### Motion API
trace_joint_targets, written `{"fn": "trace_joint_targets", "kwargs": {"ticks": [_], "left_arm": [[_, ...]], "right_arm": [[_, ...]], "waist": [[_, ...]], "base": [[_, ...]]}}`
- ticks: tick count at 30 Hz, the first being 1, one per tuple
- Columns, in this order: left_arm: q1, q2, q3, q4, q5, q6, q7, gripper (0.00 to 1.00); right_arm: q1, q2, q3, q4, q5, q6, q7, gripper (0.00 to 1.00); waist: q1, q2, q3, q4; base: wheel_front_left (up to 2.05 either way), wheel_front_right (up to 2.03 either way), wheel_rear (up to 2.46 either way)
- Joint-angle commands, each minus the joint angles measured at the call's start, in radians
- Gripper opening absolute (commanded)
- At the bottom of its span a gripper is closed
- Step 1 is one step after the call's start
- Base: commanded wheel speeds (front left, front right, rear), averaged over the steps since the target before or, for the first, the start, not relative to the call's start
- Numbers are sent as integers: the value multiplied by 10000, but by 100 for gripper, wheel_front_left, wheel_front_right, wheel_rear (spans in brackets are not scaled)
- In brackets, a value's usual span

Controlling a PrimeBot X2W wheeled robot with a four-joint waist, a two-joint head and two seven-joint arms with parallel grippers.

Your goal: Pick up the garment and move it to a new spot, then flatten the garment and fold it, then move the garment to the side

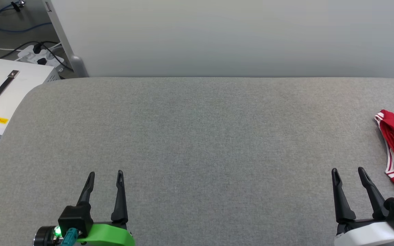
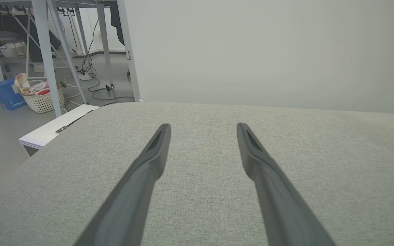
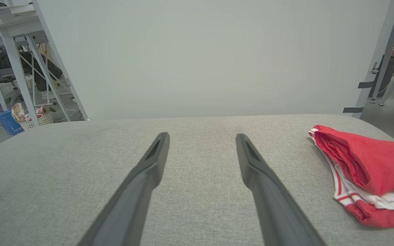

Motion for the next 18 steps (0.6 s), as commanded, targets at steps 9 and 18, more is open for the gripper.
{"fn": "trace_joint_targets", "kwargs": {"ticks": [9,18], "left_arm": [[4,-4,-11,0,6,-113,14,0],[-39,-7,-13,-30,55,-89,132,0]], "right_arm": [[11,-13,4,23,-12,0,9,0],[-46,24,8,18,-117,1,135,0]], "waist": [[1,0,48,24],[1,0,46,16]], "base": [[0,0,0],[0,0,0]]}}
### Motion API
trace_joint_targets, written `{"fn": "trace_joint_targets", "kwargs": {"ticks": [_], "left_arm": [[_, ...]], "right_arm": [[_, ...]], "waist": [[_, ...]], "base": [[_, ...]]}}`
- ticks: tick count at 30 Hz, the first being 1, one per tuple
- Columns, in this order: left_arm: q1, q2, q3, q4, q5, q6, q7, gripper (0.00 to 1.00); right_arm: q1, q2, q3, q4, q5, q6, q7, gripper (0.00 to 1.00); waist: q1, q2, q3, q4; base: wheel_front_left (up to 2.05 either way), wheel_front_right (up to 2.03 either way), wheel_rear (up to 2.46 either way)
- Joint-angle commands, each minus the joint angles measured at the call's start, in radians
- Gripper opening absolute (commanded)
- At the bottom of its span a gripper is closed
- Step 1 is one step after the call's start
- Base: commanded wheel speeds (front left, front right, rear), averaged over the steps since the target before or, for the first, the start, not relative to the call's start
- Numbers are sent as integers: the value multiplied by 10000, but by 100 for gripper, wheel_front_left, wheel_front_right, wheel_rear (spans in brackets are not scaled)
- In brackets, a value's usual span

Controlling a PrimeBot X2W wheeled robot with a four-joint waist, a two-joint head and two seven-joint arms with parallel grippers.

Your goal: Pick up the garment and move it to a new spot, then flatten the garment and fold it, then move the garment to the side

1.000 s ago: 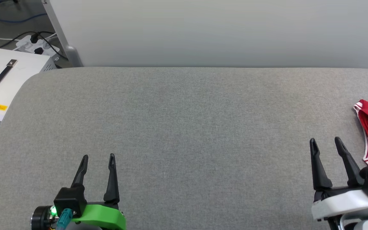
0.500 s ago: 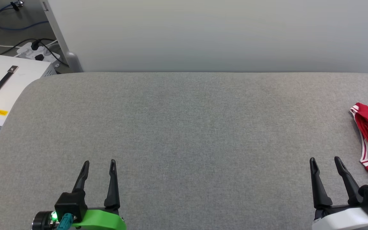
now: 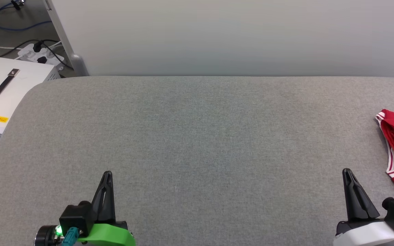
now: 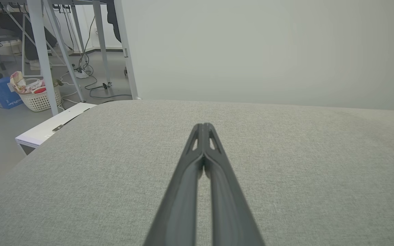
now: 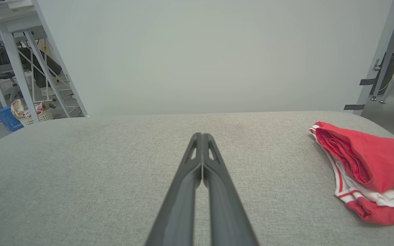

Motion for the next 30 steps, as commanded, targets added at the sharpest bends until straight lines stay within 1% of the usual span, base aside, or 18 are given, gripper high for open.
{"fn": "trace_joint_targets", "kwargs": {"ticks": [1,30], "left_arm": [[-43,-3,13,-24,46,28,46,0],[-242,-19,45,-155,291,149,633,0]], "right_arm": [[-64,28,6,-6,-102,1,73,0],[-352,187,39,-32,-633,-1,662,0]], "waist": [[1,0,-1,-3],[1,0,-12,-45]], "base": [[0,0,0],[0,0,0]]}}
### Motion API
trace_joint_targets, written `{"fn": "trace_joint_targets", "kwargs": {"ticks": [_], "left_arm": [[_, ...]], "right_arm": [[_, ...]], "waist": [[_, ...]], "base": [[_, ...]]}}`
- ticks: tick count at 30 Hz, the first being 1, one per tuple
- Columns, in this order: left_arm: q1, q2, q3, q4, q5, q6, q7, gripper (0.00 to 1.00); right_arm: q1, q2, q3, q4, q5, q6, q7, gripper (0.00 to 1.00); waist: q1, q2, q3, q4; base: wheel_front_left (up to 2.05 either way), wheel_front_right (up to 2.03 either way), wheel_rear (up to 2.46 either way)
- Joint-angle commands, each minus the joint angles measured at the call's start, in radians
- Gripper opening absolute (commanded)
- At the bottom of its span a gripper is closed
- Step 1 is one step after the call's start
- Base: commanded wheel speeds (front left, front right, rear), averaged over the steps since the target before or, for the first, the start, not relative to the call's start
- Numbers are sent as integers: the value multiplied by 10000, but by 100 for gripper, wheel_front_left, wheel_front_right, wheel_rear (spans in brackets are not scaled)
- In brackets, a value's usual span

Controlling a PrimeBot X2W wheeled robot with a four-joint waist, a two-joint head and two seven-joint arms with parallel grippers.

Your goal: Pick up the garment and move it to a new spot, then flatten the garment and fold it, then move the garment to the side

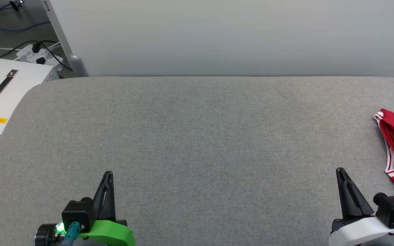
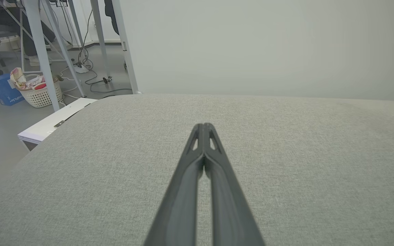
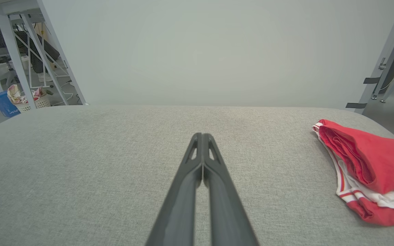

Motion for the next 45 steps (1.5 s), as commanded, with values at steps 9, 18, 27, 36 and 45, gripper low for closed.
{"fn": "trace_joint_targets", "kwargs": {"ticks": [9,18,27,36,45], "left_arm": [[-247,-24,33,-92,195,93,226,0],[-307,-29,43,-132,269,130,404,0],[-369,-34,53,-172,345,167,586,0],[-431,-39,63,-213,421,205,769,0],[-492,-43,72,-252,495,242,947,0]], "right_arm": [[-276,71,24,-35,-259,-1,229,0],[-364,119,34,-43,-420,-2,408,0],[-453,168,44,-51,-585,-3,591,0],[-542,217,54,-59,-750,-3,774,0],[-630,265,64,-67,-911,-4,953,0]], "waist": [[1,0,-4,-13],[1,0,-7,-26],[1,0,-11,-39],[1,0,-14,-52],[1,0,-17,-65]], "base": [[0,0,0],[0,0,0],[0,0,0],[0,0,0],[0,0,0]]}}
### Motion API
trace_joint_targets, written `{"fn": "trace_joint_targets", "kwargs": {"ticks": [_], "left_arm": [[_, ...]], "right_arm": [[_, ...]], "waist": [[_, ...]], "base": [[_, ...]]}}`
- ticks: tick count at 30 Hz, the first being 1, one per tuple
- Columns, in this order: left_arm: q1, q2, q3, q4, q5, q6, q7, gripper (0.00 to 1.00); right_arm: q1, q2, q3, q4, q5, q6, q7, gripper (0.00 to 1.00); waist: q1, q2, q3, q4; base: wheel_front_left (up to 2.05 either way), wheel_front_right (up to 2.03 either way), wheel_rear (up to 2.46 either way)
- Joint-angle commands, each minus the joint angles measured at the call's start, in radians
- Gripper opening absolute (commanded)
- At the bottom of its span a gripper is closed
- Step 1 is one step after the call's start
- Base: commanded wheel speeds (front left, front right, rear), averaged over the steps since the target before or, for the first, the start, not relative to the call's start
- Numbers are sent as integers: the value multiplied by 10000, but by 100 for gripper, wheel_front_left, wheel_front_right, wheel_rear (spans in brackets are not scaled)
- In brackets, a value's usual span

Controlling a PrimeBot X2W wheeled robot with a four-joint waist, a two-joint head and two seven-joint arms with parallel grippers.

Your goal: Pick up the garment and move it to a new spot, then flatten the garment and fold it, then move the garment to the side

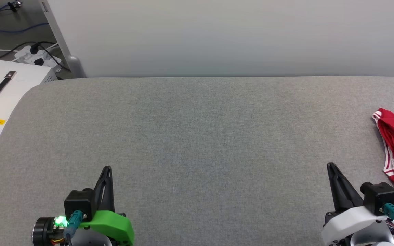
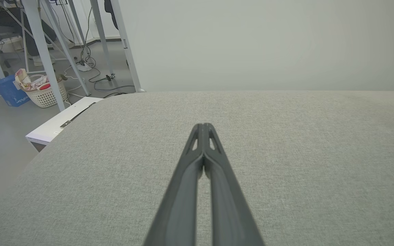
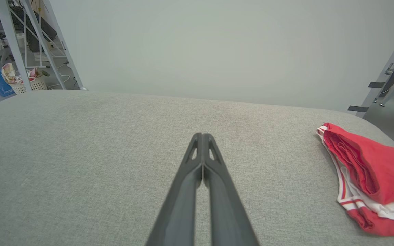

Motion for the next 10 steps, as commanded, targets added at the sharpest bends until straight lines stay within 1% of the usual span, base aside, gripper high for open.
{"fn": "trace_joint_targets", "kwargs": {"ticks": [1,10], "left_arm": [[-233,-42,20,-43,125,78,56,0],[-293,-47,29,-82,199,115,234,0]], "right_arm": [[-220,35,10,-51,-93,-4,76,0],[-307,83,20,-59,-255,-5,254,0]], "waist": [[0,0,0,-2],[0,0,-4,-15]], "base": [[0,0,0],[0,0,0]]}}
